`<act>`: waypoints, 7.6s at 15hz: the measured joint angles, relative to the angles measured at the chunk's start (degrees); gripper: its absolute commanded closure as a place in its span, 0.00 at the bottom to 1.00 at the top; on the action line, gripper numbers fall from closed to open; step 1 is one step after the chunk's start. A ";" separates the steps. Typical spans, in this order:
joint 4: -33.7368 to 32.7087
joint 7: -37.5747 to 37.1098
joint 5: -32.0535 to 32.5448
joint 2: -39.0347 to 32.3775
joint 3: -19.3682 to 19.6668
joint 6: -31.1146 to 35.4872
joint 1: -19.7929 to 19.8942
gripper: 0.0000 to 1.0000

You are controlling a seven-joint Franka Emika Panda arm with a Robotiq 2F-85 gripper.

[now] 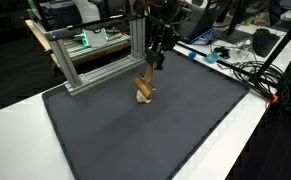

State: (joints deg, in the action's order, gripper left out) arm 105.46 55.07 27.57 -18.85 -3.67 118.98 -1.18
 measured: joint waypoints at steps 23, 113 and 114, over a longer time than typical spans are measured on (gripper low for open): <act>0.81 1.02 -1.63 -3.40 -1.28 3.25 -1.37 0.79; 44.71 -59.08 -23.80 57.31 1.81 -1.48 0.10 0.21; 44.72 -59.08 -23.80 56.94 1.36 -1.49 0.00 0.15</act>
State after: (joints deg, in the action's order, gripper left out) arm 150.18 -4.01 3.76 38.09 -2.31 117.49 -1.18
